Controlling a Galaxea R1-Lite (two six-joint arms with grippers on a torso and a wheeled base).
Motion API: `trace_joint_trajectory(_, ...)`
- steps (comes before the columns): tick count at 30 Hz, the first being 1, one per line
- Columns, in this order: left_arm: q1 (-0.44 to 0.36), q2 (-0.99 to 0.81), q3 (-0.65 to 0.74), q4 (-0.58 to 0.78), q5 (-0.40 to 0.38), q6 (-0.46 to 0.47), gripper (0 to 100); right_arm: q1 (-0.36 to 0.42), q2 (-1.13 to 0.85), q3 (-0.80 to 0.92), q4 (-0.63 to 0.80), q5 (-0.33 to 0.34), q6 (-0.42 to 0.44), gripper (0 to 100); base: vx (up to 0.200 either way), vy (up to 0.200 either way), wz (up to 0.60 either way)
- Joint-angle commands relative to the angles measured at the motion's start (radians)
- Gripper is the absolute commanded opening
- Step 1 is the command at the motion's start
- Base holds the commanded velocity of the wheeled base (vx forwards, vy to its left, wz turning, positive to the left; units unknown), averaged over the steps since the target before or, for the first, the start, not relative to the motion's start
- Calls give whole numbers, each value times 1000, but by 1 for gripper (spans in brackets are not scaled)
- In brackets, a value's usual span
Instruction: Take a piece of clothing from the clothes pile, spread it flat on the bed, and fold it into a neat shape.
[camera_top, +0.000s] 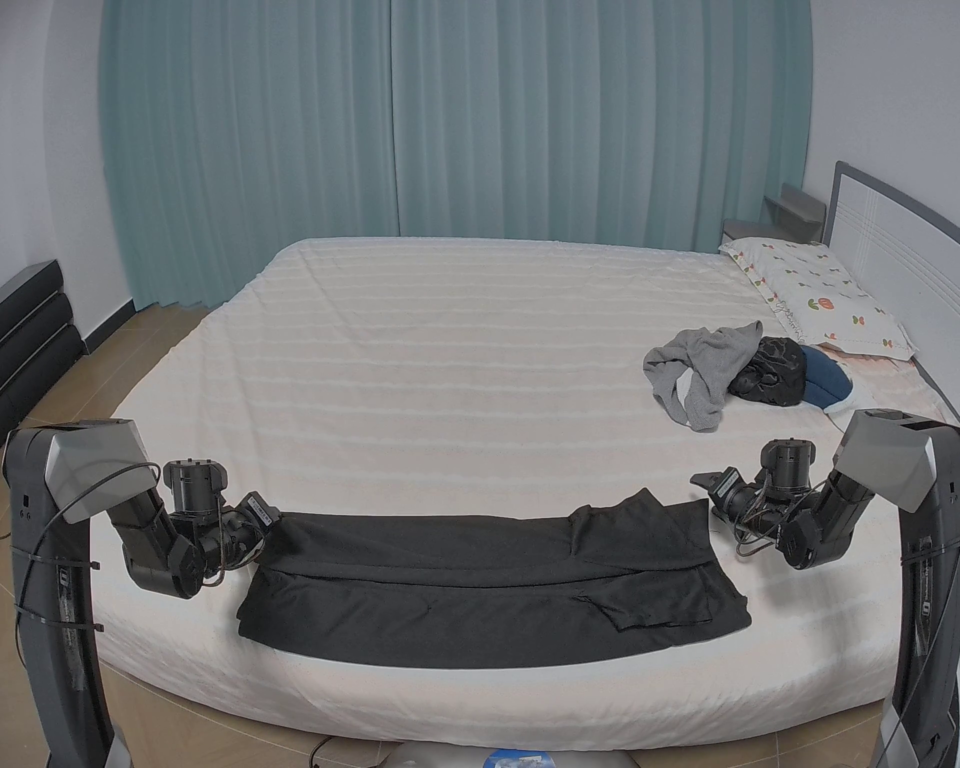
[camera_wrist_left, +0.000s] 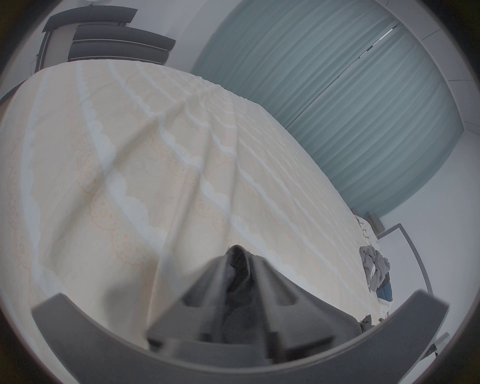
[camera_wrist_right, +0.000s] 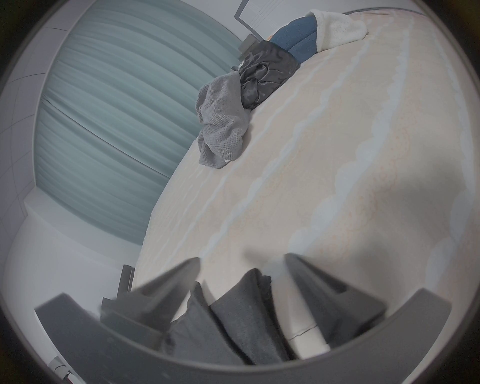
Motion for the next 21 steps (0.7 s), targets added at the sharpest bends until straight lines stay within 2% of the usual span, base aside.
trace_joint_trajectory(1, 2, -3, 0, -1, -2, -11, 100, 5, -88, 48, -8, 7, 0, 100, 0, 0, 0)
trace_joint_trajectory(4, 4, -3, 2, -4, -2, -17, 100, 13, -141, 104, -23, 21, -21, 100, 0, 0, 0)
trace_joint_trajectory(7, 7, -4, 3, -6, -4, -18, 100, 28, -167, 139, -25, 47, -123, 100, 0, 0, 0)
trace_joint_trajectory(8, 10, -6, 8, -6, -5, -18, 100, 35, -181, 159, -23, 73, -186, 100, 0, 0, 0)
trace_joint_trajectory(9, 10, -6, 10, -6, -4, -18, 100, 36, -184, 165, -23, 79, -196, 100, 0, 0, 0)
trace_joint_trajectory(11, 8, -6, 19, -12, -4, -18, 100, 51, -190, 193, -19, 136, -261, 100, 0, 0, 0)
trace_joint_trajectory(14, 10, -7, 19, -12, -7, -18, 100, 71, -177, 196, -14, 169, -305, 100, 0, 0, 0)
trace_joint_trajectory(21, 10, -7, 17, -13, -2, -38, 100, 124, -118, 179, 0, 196, -368, 100, 0, 0, 0)
